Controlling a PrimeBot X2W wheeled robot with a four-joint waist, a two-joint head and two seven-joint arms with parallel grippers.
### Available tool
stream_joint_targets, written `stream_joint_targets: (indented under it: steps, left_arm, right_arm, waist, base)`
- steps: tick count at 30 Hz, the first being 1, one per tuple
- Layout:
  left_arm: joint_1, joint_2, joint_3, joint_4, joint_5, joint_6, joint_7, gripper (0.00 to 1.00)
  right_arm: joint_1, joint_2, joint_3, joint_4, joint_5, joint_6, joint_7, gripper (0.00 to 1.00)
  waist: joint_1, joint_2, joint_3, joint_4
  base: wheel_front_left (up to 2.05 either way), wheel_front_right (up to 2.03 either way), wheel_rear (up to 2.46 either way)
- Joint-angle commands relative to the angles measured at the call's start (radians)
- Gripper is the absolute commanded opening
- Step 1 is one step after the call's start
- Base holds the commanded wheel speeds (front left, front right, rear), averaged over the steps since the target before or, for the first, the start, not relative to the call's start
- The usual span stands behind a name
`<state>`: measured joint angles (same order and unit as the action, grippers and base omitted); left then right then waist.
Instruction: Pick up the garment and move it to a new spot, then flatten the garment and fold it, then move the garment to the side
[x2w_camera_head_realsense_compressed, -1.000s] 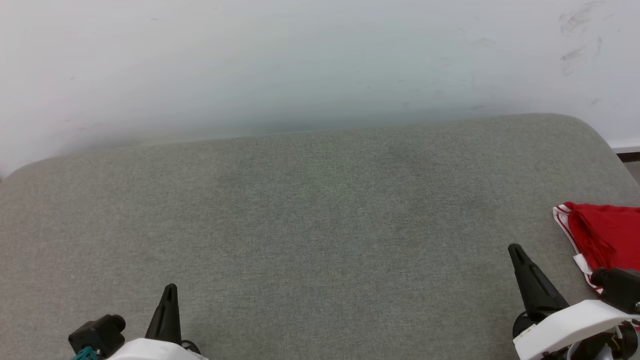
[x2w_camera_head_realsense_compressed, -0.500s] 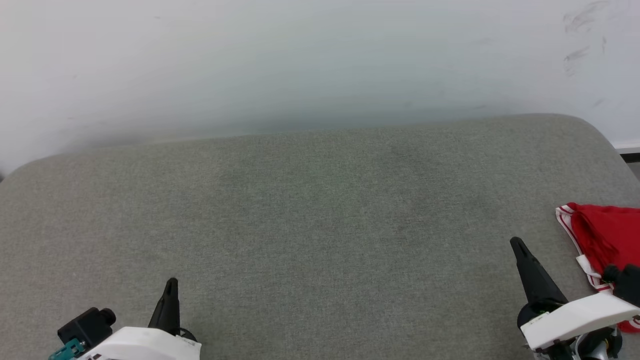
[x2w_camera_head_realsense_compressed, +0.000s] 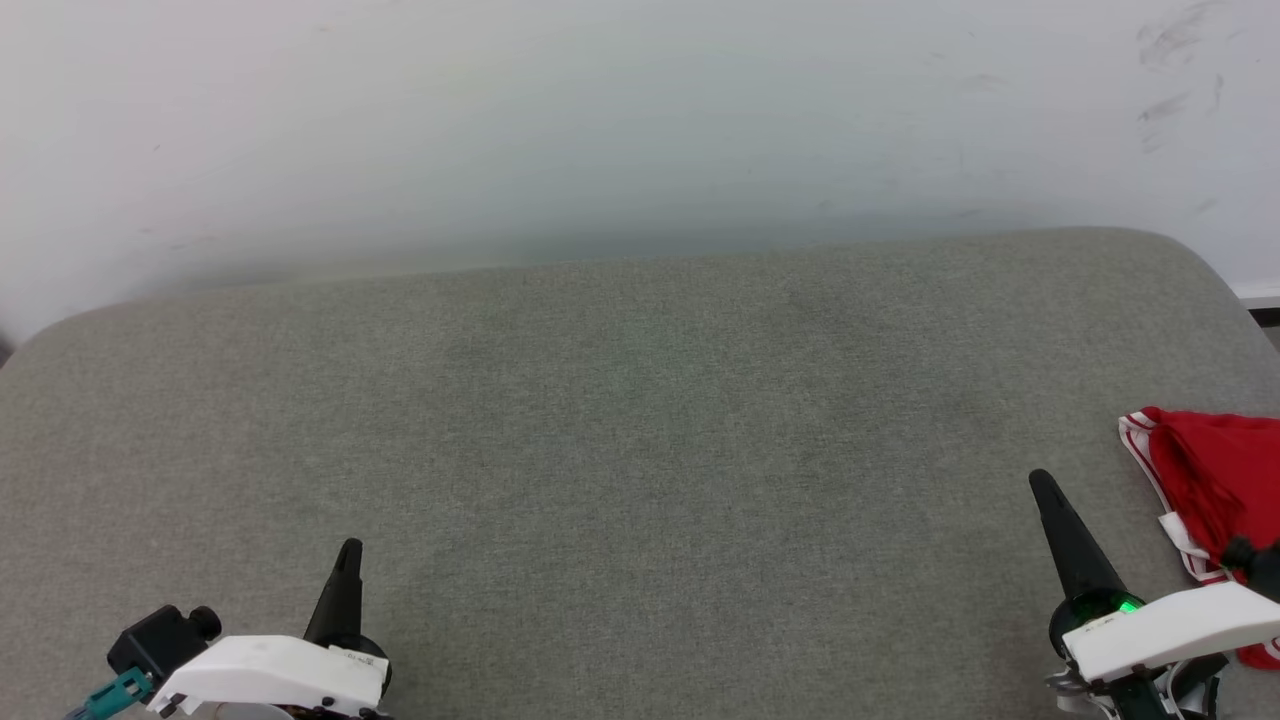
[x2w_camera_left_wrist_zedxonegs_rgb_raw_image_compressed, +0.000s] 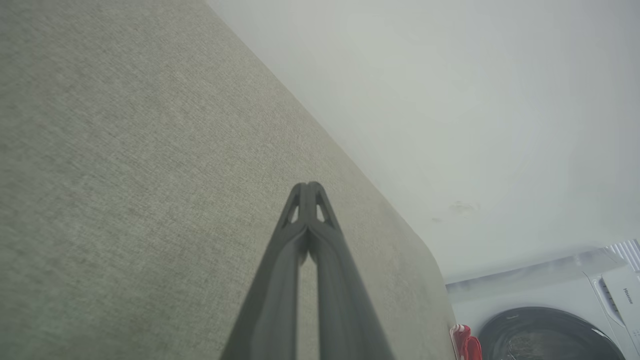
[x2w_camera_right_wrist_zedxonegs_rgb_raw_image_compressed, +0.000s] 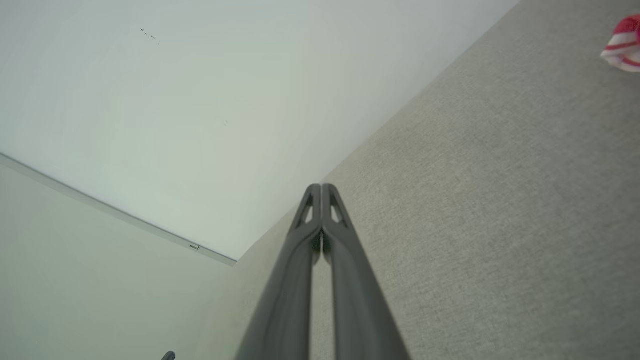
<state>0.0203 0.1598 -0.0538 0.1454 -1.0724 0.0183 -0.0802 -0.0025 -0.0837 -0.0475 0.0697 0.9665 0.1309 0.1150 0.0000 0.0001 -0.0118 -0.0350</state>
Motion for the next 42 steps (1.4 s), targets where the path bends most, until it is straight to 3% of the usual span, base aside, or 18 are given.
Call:
stream_joint_targets:
  steps: [1,42]
  left_arm:
    - [-0.026,0.000,0.012,-0.004,-0.024,-0.009,0.010,0.00]
    - [-0.095,-0.060,0.097,0.060,-0.352,-0.099,0.115,0.00]
  right_arm:
    - [-0.032,0.003,-0.004,-0.002,0.030,0.000,-0.004,0.00]
    - [-0.083,0.019,-0.039,0.108,0.414,0.000,-0.007,0.00]
  waist:
    - [0.0000,-0.0001,0.000,0.001]
    - [0.0000,-0.0001,0.008,0.019]
  base:
    - [0.00,0.00,0.00]
    - [0.00,0.00,0.00]
